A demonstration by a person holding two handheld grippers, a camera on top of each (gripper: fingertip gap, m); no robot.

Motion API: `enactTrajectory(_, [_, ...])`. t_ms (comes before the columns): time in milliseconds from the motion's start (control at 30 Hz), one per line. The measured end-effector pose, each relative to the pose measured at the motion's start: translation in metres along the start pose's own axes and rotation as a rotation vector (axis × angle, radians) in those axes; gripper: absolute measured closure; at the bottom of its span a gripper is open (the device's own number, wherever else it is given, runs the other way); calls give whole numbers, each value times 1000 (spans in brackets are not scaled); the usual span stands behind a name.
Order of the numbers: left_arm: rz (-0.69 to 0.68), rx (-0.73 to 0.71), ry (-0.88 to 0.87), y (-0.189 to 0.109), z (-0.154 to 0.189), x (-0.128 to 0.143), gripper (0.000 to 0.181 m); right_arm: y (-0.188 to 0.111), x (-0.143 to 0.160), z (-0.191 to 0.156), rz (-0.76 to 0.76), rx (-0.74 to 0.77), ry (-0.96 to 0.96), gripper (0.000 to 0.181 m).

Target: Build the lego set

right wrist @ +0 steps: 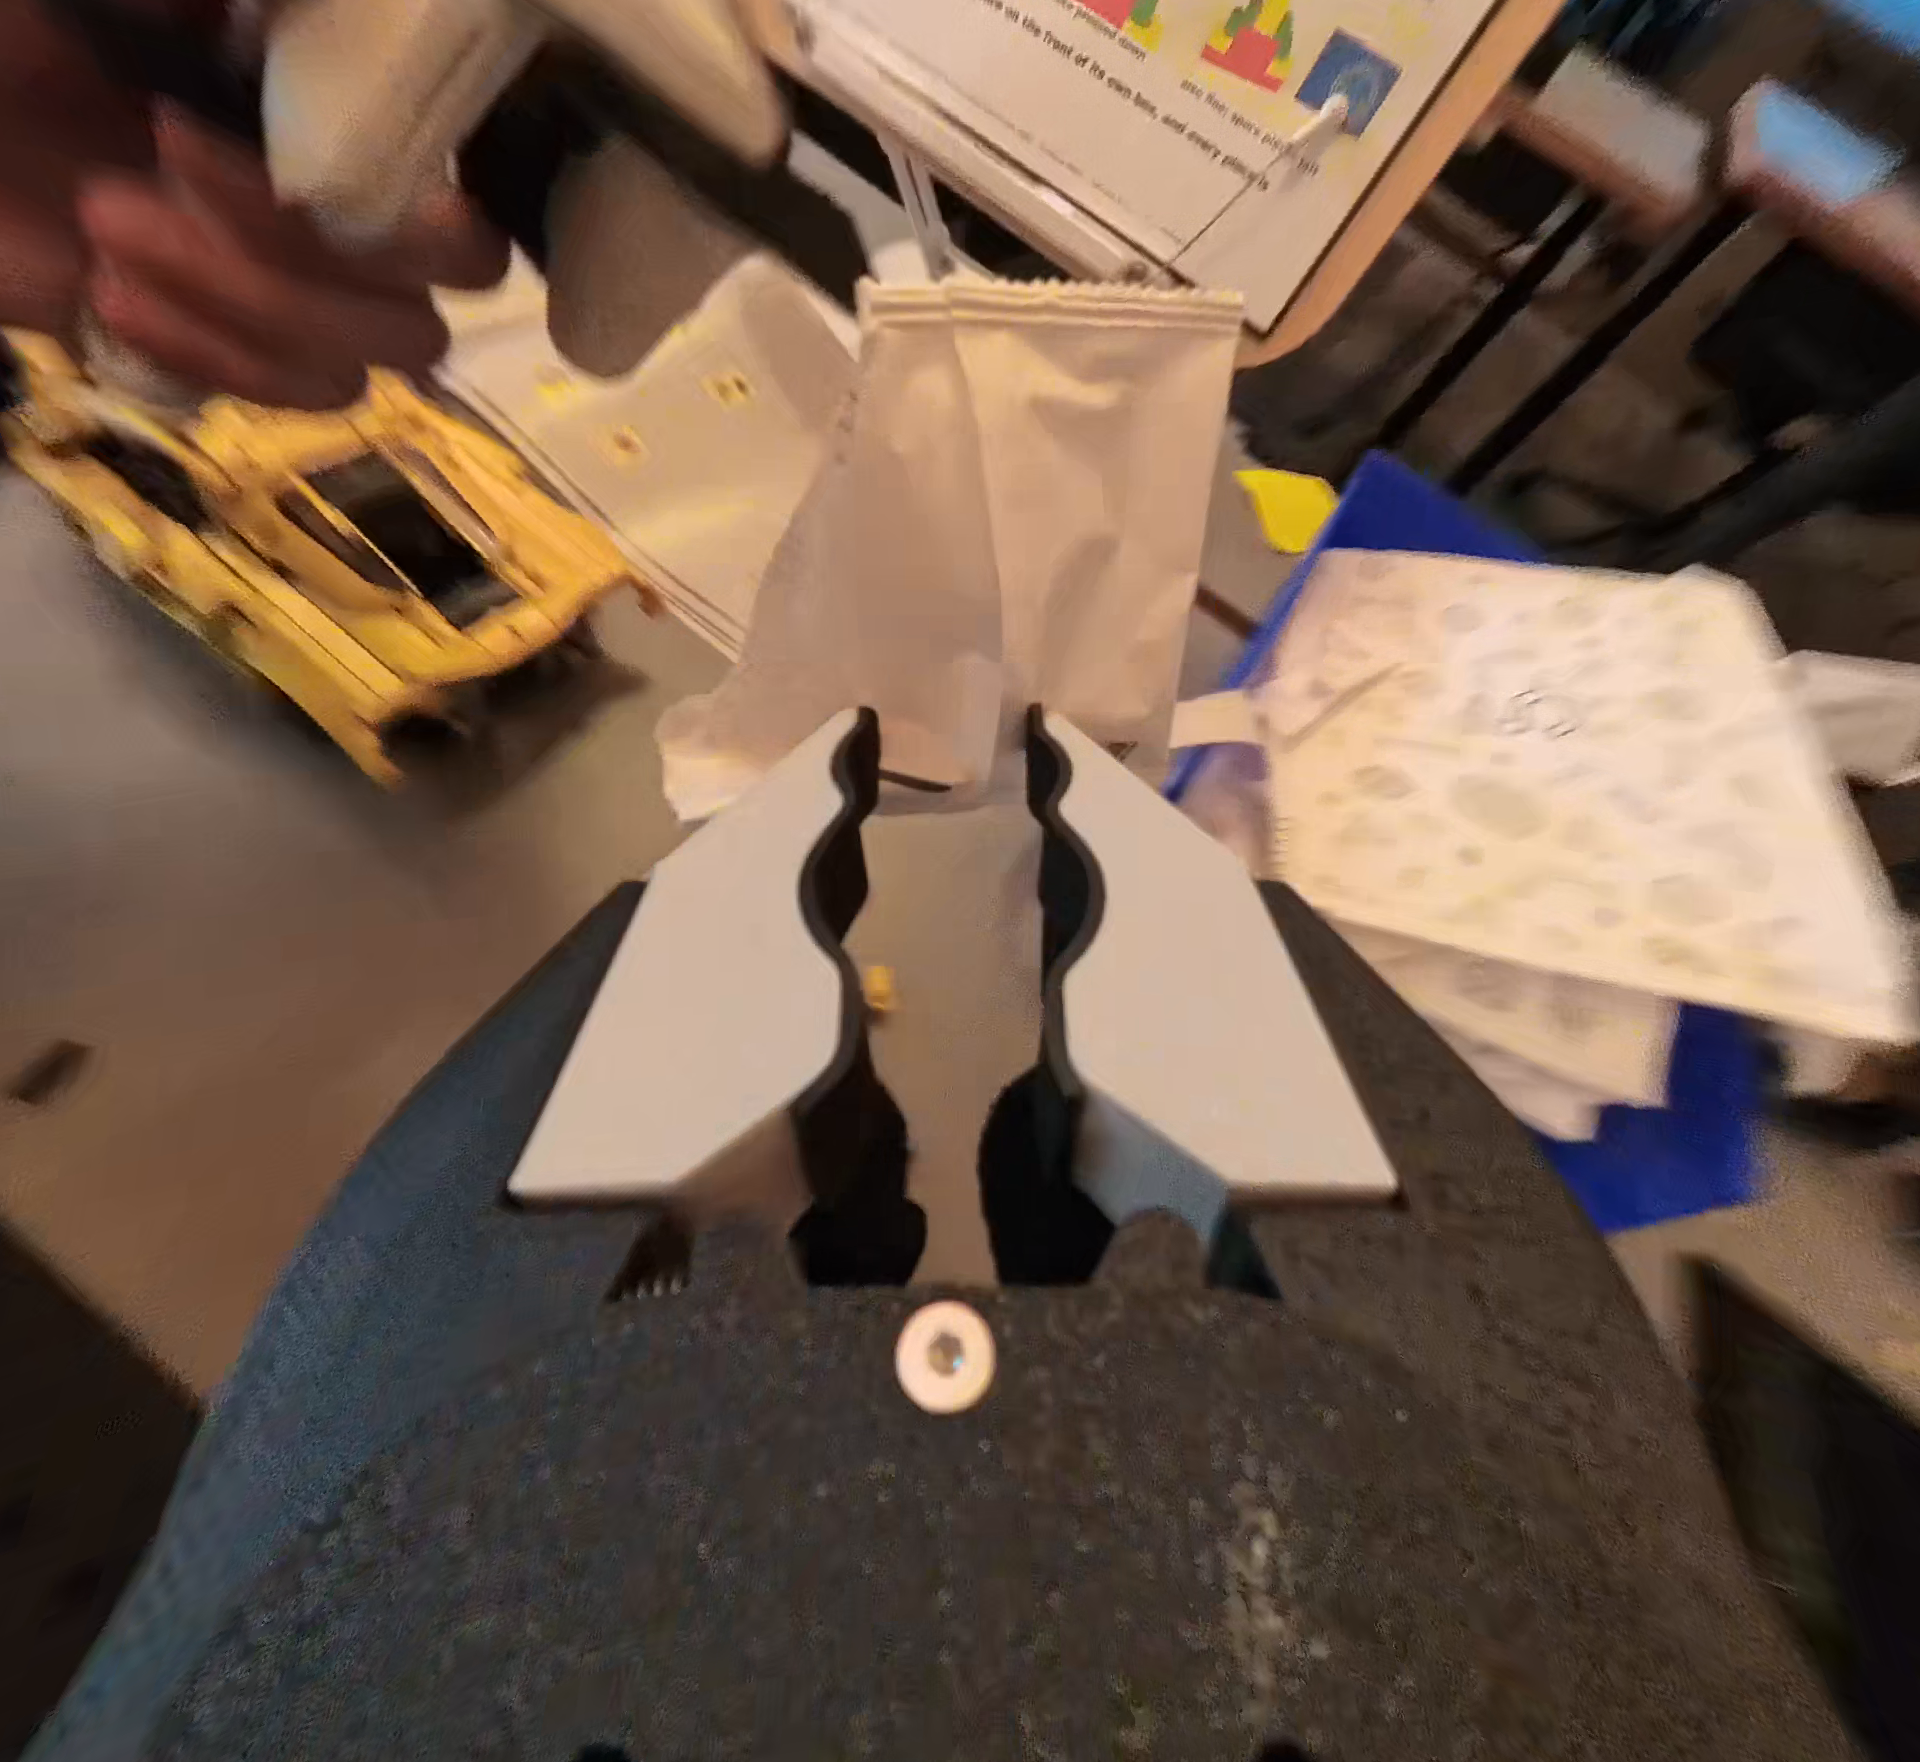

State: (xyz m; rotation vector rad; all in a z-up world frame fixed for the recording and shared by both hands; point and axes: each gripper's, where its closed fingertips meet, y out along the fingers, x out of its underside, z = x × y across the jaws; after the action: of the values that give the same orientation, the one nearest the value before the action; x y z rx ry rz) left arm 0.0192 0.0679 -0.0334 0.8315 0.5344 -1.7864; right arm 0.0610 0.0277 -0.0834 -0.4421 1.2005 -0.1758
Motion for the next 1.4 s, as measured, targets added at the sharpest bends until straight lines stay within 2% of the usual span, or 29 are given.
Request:
enactTrajectory(67, [-32, -24, 86, 0, 4, 15, 127, 2, -2, -2, 54, -74, 201, 154])
enactTrajectory(133, [-132, -16, 140, 11, 13, 42, 126, 6, 0, -6, 75, -153, 373, 154])
enactTrajectory(233, [-221, -91, 192, 27, 11, 63, 127, 10, 2, -13, 101, -168, 407, 154])
enactTrajectory(333, [-259, -96, 130, 32, 5, 70, 153, 7, 3, -19, 127, -170, 427, 154])
enactTrajectory(400, [-239, -74, 101, 29, 5, 68, 173, 4, 4, -18, 171, -219, 521, 154])
enactTrajectory(467, [-244, -56, 89, 27, 5, 69, 181, 1, 5, -22, 221, -336, 648, 152])
enactTrajectory(533, [-259, -63, 100, 28, 6, 73, 181, 1, 7, -26, 249, -419, 723, 151])
enactTrajectory(633, [-298, -151, 151, 28, -2, 77, 181, 2, 13, -25, 246, -444, 723, 148])
enactTrajectory(733, [-338, -235, 206, 24, -10, 78, 181, -5, 9, -12, 235, -360, 664, 131])
enactTrajectory(900, [-374, -275, 283, 26, -7, 76, 181, -6, -11, -16, 144, -230, 503, 129])
enactTrajectory(1000, [-407, -298, 365, 29, -3, 78, 181, 1, -12, -15, 107, -204, 484, 142])
enactTrajectory(1067, [-425, -304, 420, 31, 2, 80, 181, 3, -14, -15, 115, -240, 513, 153])
enactTrajectory(1133, [-447, -322, 454, 30, 3, 83, 181, 1, -17, -17, 140, -292, 554, 179])
enactTrajectory(1400, [-375, -323, 355, 14, -2, 67, 181, -4, -16, -5, 117, -242, 597, 181])
